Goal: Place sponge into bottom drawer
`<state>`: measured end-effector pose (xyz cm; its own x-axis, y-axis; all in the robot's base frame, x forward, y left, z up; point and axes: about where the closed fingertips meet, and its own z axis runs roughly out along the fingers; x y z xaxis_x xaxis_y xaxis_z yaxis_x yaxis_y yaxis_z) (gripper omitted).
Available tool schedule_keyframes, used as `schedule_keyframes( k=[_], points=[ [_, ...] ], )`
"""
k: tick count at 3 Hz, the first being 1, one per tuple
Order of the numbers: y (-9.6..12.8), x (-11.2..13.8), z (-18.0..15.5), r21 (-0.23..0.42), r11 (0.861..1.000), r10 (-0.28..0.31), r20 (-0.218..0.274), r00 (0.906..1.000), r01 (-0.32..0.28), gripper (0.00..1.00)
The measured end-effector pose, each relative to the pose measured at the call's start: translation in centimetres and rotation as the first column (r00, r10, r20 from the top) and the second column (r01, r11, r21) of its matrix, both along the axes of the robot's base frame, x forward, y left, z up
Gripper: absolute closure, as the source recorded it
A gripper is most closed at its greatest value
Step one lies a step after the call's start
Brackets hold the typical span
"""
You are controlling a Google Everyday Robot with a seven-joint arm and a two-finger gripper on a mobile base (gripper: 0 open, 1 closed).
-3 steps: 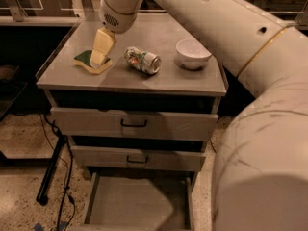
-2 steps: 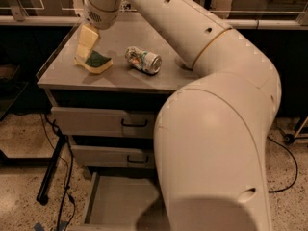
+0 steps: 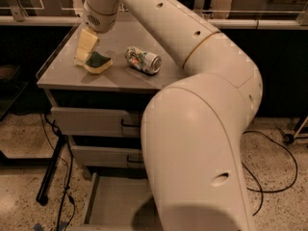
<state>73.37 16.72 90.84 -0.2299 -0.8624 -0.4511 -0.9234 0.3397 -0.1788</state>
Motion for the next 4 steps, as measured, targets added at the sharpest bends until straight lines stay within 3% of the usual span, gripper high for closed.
schedule_keyframes(
  k=[4],
  points=[
    [2.8, 3.2, -6.6, -0.001, 1.000, 0.003, -0.121, 0.9926, -0.003, 0.00]
  ],
)
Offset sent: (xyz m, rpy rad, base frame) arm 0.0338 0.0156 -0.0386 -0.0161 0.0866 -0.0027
